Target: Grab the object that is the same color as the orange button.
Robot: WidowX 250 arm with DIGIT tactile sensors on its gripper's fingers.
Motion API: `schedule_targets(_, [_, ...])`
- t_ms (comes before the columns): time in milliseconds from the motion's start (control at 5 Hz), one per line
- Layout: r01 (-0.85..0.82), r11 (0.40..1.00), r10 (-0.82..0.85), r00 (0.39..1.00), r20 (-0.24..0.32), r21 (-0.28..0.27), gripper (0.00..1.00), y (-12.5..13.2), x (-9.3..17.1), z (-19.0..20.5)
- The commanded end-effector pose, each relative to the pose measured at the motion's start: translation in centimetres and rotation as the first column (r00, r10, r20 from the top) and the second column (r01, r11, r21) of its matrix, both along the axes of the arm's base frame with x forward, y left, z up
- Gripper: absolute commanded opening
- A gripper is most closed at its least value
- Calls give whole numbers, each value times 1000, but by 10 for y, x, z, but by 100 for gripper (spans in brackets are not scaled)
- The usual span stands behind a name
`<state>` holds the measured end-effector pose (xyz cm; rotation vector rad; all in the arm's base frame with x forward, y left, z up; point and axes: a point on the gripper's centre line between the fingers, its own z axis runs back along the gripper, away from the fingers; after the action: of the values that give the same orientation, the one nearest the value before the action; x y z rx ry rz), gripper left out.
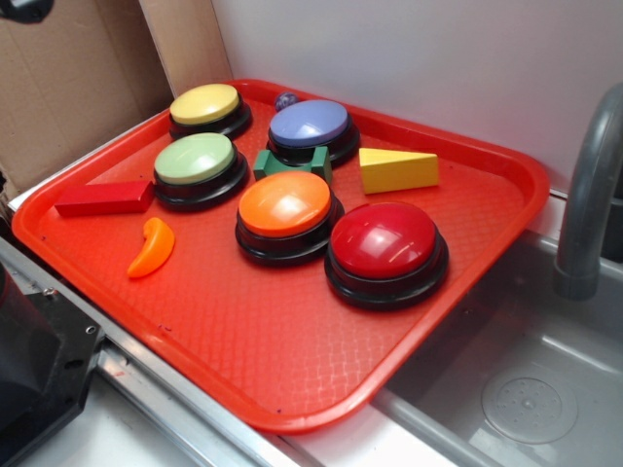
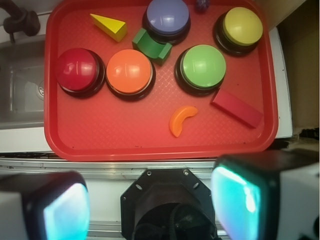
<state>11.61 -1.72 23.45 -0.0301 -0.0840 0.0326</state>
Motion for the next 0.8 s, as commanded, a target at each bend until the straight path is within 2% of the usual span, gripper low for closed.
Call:
schedule_targets(0, [0, 1000, 0, 1000, 0, 0, 100, 0, 0, 0])
schedule_targets(200, [-231, 973, 231, 973, 16, -14, 100, 12, 5, -17])
schedule_targets(400, [-411, 911, 412, 911, 35, -37, 100, 20, 7, -35])
schedule_targets(600, [-536, 844, 537, 841, 69, -35, 100, 28, 13, -57])
